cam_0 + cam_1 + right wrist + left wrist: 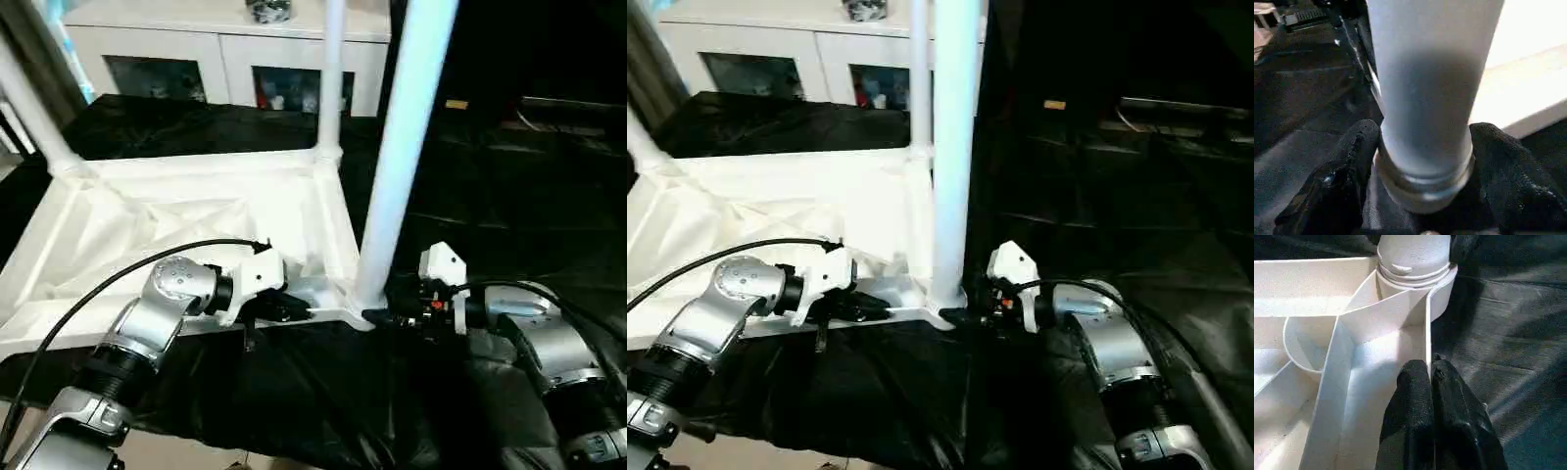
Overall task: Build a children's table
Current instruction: Rotate leg to tighten
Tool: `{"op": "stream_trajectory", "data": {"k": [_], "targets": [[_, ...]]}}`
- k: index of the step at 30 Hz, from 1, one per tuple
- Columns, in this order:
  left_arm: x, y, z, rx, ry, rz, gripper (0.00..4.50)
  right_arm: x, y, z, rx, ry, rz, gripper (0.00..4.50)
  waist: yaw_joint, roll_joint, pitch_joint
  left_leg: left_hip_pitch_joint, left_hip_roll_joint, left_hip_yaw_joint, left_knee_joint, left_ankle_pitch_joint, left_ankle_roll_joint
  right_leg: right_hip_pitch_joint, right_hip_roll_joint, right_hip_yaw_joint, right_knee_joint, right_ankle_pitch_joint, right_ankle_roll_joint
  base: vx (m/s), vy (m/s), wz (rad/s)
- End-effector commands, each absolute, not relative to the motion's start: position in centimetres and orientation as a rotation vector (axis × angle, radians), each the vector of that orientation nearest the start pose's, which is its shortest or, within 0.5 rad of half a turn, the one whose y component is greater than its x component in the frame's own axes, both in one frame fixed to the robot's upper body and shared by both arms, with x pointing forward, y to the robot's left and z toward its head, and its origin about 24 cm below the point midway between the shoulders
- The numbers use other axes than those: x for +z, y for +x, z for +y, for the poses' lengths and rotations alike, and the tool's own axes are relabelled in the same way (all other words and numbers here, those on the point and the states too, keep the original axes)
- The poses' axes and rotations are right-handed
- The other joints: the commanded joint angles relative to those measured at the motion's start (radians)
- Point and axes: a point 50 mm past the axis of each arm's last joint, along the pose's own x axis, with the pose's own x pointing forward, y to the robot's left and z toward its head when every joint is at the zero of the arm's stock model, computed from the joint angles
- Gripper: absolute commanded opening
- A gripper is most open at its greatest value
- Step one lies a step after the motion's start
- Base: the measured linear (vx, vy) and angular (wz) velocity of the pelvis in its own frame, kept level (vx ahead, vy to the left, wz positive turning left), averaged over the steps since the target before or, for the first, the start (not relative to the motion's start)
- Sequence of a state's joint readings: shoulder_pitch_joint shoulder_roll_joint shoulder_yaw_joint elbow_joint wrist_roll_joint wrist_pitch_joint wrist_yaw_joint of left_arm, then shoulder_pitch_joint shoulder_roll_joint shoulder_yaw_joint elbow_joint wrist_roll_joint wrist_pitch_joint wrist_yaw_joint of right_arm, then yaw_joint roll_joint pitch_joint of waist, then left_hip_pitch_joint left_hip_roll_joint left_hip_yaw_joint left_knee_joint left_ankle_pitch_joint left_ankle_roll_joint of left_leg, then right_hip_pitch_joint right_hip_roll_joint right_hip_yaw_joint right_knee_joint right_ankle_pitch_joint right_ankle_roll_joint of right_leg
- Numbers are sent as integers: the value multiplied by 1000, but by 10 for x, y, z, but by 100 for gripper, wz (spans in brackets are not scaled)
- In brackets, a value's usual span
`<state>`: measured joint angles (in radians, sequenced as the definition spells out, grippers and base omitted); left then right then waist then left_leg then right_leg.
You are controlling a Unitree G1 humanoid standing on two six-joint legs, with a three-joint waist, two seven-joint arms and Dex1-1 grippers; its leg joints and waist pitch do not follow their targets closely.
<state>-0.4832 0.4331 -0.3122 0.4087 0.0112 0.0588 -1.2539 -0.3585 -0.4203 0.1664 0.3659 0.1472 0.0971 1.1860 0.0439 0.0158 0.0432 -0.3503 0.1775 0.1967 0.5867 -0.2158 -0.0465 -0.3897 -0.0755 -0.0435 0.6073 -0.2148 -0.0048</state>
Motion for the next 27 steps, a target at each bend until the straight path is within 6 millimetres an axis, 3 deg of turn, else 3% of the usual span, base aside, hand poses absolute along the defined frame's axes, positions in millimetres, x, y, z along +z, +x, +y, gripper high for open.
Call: {"op": "stream_trajectory", "data": {"k": [1,8,15,27], "targets": [[44,291,135,-1453,492,456,0,47,280,-148,1348,-211,310,323,4,-11,-50,1,61,-19,-60,-74,110,45,-71,44,-53,4,-307,0,0,0],[43,293,134,-1450,498,456,0,46,278,-145,1378,-231,309,323,15,-9,-51,4,60,-19,-60,-93,91,44,-72,44,-54,-25,-299,0,0,0],[43,294,136,-1451,510,463,0,44,280,-145,1376,-214,323,266,17,-5,-52,2,58,-20,-58,-80,96,45,-69,42,-50,14,-306,0,0,0],[43,298,139,-1428,513,462,0,42,281,-140,1393,-211,326,261,17,-5,-51,2,59,-21,-60,-102,81,46,-70,42,-53,-18,-300,0,0,0]]}}
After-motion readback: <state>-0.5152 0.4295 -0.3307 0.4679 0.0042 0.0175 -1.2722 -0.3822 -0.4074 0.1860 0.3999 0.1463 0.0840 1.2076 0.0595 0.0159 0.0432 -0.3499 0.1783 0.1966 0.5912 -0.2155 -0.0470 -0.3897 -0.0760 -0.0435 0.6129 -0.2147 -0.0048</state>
